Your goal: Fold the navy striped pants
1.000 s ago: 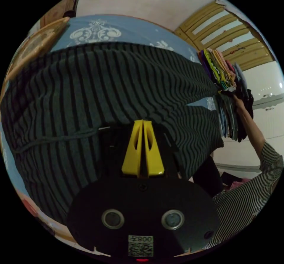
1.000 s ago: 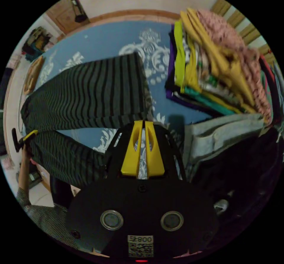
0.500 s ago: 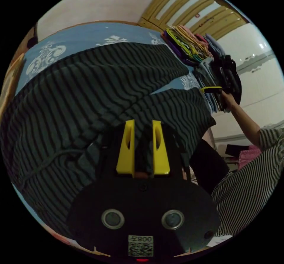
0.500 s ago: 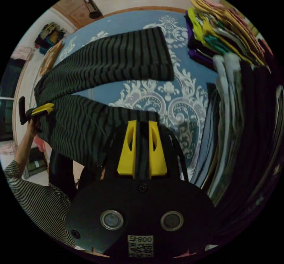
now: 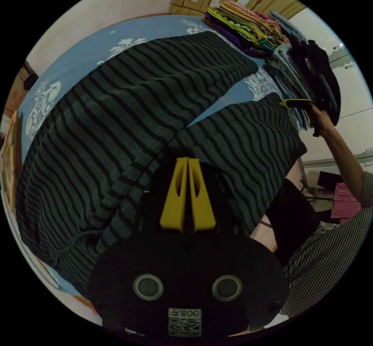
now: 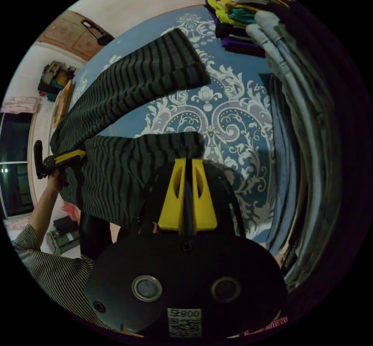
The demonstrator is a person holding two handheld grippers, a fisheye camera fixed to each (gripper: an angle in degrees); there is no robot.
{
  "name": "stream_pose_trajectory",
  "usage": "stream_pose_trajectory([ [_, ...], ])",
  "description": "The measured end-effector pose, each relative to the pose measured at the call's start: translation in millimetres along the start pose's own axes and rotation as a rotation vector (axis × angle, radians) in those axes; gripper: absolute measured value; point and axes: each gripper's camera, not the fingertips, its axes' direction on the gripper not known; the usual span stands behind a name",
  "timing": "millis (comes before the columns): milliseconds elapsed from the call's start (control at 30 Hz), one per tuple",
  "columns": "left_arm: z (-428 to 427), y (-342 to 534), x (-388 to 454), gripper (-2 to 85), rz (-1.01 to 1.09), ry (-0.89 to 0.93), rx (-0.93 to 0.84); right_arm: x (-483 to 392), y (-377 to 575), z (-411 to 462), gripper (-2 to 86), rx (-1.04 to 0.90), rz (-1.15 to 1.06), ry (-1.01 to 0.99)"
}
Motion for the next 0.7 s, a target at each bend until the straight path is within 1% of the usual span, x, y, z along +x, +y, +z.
stream_pose_trajectory([
  [33,-3.7,0.6,1.9,0.4,-0.002,0.011,0.023,-0.8,7.4,-7.1,2.9,0.036,-0.009,0.012],
  [100,-22.6,3.2,8.7,0.1,-0.007,0.053,0.138,-1.6,20.2,-23.6,2.4,0.113,-0.024,-0.005],
  [167,-32.5,2.1,11.5,0.1,-0.016,0.049,0.195,-1.6,35.1,-47.2,1.9,0.225,-0.045,-0.016],
  [200,-33.8,-1.2,11.9,0.1,-0.026,0.031,0.206,-1.5,36.3,-50.3,1.8,0.236,-0.050,-0.019],
  [300,-19.4,-12.4,8.0,0.2,-0.067,0.008,0.160,-0.7,25.6,-40.3,1.4,0.201,-0.071,0.021],
  [367,-8.2,-14.4,7.7,0.4,-0.095,0.006,0.117,5.7,13.2,-15.5,1.0,0.111,-0.022,0.067],
  [433,-3.1,-10.5,11.7,0.7,-0.097,0.036,0.113,6.4,14.8,-7.6,1.0,0.089,-0.014,0.077],
  [567,4.2,14.9,26.5,2.7,-0.058,0.112,0.128,-2.5,54.6,-5.1,2.5,0.130,-0.077,0.057],
  [700,18.6,44.9,34.4,4.9,-0.082,0.195,0.116,-2.4,106.7,10.7,4.5,0.078,-0.056,0.059],
])
